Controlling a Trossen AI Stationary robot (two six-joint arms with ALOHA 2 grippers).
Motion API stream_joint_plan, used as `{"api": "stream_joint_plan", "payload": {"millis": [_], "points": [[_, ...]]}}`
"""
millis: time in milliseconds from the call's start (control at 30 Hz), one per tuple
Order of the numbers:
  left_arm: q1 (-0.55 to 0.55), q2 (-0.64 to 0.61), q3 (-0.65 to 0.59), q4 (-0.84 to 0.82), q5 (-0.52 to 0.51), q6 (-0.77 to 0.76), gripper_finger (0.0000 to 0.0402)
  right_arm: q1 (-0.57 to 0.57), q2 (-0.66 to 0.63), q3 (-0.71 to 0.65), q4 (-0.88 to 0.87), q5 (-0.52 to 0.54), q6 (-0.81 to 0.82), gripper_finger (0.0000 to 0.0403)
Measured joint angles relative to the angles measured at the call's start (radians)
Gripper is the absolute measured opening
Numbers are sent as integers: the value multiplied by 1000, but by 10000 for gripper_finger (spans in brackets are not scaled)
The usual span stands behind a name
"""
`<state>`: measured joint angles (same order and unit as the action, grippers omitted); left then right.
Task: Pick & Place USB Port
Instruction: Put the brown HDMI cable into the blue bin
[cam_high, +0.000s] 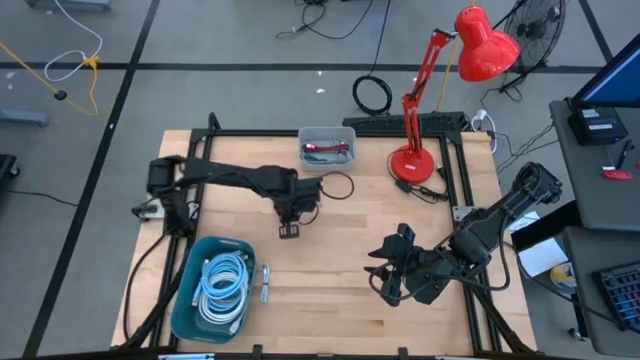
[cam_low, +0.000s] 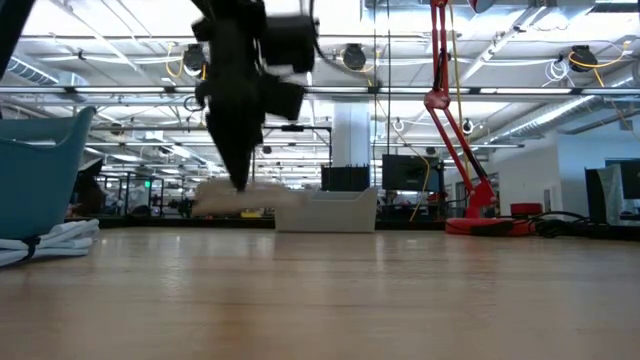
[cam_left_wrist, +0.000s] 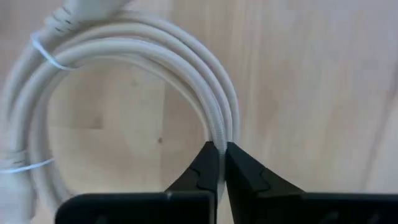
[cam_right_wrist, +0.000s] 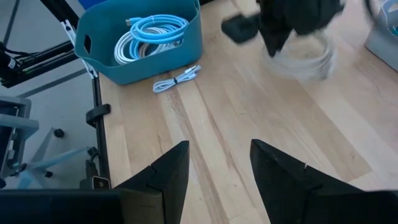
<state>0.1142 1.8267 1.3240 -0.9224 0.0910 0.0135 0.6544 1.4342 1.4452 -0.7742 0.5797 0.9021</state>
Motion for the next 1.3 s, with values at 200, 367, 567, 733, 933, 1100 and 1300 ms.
{"api": "stream_joint_plan", "payload": {"millis": [200,367,567,733,933,1100,1300], "points": [[-25,-162,55,-75,-2,-109,9,-13,0,0,-12,0,-8,162],[-67,-286,94,-77,49,-311,9,-41,-4,0,-15,0,-13,162],[-194,-410,109,-72,31,-606,9,-87,-43,0,-16,0,-91,162],[-351,-446,109,-80,-53,-887,9,-126,-107,0,-16,-1,-186,162],[-567,-444,108,-129,-206,-1254,9,-151,-172,0,-13,1,-269,162],[-763,-435,107,-222,-361,-1581,9,-155,-181,0,-9,22,-337,162],[-935,-408,108,-285,-440,-1891,9,-183,-181,0,0,21,-350,162]]}}
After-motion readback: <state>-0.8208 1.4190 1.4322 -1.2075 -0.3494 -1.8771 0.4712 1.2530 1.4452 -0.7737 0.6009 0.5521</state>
